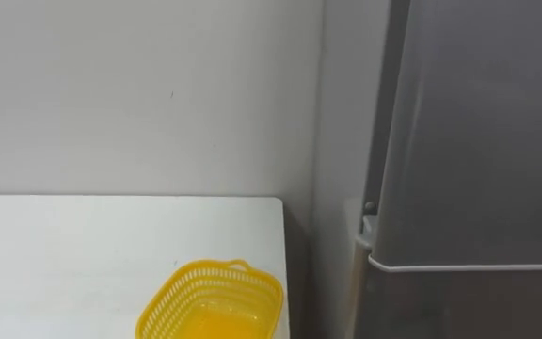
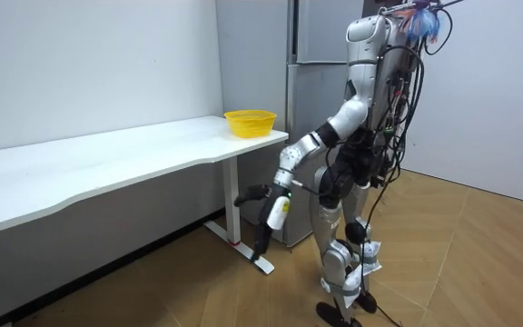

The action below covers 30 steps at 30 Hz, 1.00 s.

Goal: Retrieve from the upper fridge

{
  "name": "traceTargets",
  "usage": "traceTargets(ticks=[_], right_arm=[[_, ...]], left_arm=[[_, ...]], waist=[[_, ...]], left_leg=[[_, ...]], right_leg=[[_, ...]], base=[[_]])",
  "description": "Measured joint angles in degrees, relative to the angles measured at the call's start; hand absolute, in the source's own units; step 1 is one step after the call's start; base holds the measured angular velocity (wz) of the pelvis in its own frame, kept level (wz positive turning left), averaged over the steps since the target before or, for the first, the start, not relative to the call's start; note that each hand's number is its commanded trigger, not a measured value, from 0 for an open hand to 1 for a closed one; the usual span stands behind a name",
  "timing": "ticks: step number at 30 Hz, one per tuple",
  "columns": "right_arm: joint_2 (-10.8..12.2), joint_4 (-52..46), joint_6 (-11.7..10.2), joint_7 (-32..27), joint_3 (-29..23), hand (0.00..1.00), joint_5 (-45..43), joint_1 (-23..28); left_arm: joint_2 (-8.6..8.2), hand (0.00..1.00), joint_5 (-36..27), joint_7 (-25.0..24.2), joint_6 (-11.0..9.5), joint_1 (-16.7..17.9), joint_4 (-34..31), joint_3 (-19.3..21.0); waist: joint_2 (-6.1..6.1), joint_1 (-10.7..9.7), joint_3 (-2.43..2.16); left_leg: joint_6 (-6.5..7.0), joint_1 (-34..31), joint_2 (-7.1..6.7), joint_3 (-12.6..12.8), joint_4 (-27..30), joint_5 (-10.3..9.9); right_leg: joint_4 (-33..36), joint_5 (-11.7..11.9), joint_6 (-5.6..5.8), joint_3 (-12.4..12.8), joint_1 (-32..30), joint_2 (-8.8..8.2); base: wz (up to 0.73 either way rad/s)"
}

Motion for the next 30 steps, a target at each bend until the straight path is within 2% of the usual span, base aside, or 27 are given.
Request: traceTargets(ticks=[2, 5, 7, 9, 10, 12, 16, 19, 21, 22, 25, 28, 30], right_arm=[[0.0, -1.1, -0.1, 0.0, 0.0, 0.00, -0.3, 0.5], [0.3, -0.9, -0.1, 0.0, 0.4, 0.00, -0.3, 0.6], [0.3, -0.9, -0.1, 0.0, 1.2, 0.00, -0.3, 1.1], [0.4, -1.1, -0.1, 0.3, 1.3, 0.00, -0.3, 1.3], [0.3, -1.1, 0.0, 0.4, 1.3, 0.00, -0.3, 1.3], [0.5, -1.1, 0.0, 0.7, 1.2, 0.00, -0.3, 2.0], [1.3, -0.9, 0.2, 1.8, 1.5, 0.00, -0.1, 1.7], [1.4, -0.1, 0.0, 2.6, 3.5, 0.00, 1.3, 1.7], [1.5, 0.0, 0.0, 2.9, 3.5, 0.00, 2.4, 1.4], [1.5, 0.0, 0.0, 3.1, 3.5, 0.00, 2.5, 1.3], [1.7, 0.6, 0.0, 3.3, 3.5, 0.00, 2.8, 1.1], [1.9, 1.6, 0.0, 4.7, 3.5, 0.00, 2.8, 0.6], [1.9, 2.7, 0.0, 5.5, 3.6, 0.00, 3.1, 0.0]], left_arm=[[0.16, 0.00, 1.2, 3.5, -0.9, -0.3, -3.7, 0.9], [0.18, 0.00, 9.4, 9.1, -1.8, -0.9, -11.5, 0.8], [0.45, 0.00, 15.5, 11.2, -2.9, -1.5, -14.3, 0.7], [0.51, 0.00, 21.2, 14.3, -3.0, -1.7, -21.7, 0.6], [0.54, 0.00, 23.3, 14.7, -3.0, -1.8, -23.7, 0.6], [0.80, 0.00, 32.1, 14.8, -3.2, -1.8, -29.6, 0.6], [1.09, 0.00, 37.9, 14.2, -3.3, -2.2, -36.9, -0.6], [1.12, 0.00, 38.7, 11.6, -3.2, -2.2, -43.7, -3.0], [1.17, 0.00, 38.7, 9.1, -3.2, -2.4, -47.4, -4.9], [1.19, 0.00, 38.7, 8.3, -3.1, -2.6, -48.3, -5.5], [1.23, 0.00, 38.8, 3.3, -2.7, -3.3, -52.3, -8.9], [1.30, 0.00, 42.7, -1.9, -2.3, -4.0, -55.0, -11.7], [1.43, 0.00, 43.2, -6.3, -2.2, -5.9, -57.1, -13.9]], waist=[[0.19, -0.1, -0.12], [0.10, -0.3, -0.10], [0.21, -0.4, -0.14], [0.16, -0.6, -0.19], [0.15, -0.6, -0.18], [0.15, -0.7, -0.15], [0.22, -1.0, -0.12], [0.01, -1.2, 0.03], [-0.01, -2.5, 0.05], [-0.26, -2.7, 0.22], [-0.12, -3.8, 0.51], [0.11, -4.4, 0.61], [0.34, -5.2, 0.81]], left_leg=[[0.00, 0.0, 0.01, 0.1, 0.1, 0.0], [0.01, 0.0, -0.01, 0.2, 0.2, 0.0], [0.01, 0.0, -0.02, 0.2, 0.2, 0.0], [0.02, 0.1, -0.02, 0.1, 0.2, 0.0], [0.02, 0.2, 0.00, 0.1, 0.2, 0.0], [0.03, 0.4, -0.02, 0.1, 0.3, 0.0], [0.04, -0.1, -0.03, 0.1, 0.5, 0.0], [0.04, -0.1, -0.09, -0.3, 0.6, 0.0], [0.05, -0.4, -0.22, -1.2, 0.9, 0.0], [0.05, -0.6, -0.22, -1.3, 1.1, 0.0], [0.05, -1.2, -0.23, -1.8, 1.5, 0.0], [0.04, -1.3, 0.00, -1.7, 1.5, 0.0], [0.03, -1.9, -0.02, -1.7, 1.7, 0.0]], right_leg=[[0.0, 0.0, 0.01, 0.1, 0.0, -0.02], [0.1, 0.0, 0.01, 0.2, -0.1, -0.05], [0.1, 0.0, 0.01, 0.3, -0.1, -0.03], [0.1, 0.0, 0.00, 0.2, 0.0, -0.02], [0.0, 0.1, 0.01, 0.2, 0.1, -0.01], [0.2, 0.2, 0.02, 0.2, 0.4, -0.05], [0.1, 0.2, 0.02, 0.0, 0.3, -0.12], [0.2, 0.2, 0.03, -0.1, 0.4, -0.13], [0.0, 0.2, 0.09, -0.5, 0.6, -0.14], [0.0, 0.2, 0.09, -0.6, 0.5, -0.15], [-0.2, 0.2, 0.06, -0.9, 0.4, -0.10], [-1.1, 0.7, -0.10, -0.7, 0.5, 0.21], [-1.1, 0.7, -0.07, -1.0, 0.2, 0.11]], base=[[-0.05], [0.00], [0.00], [0.00], [0.00], [0.00], [0.01], [0.04], [0.15], [0.12], [0.08], [-0.03], [0.04]])
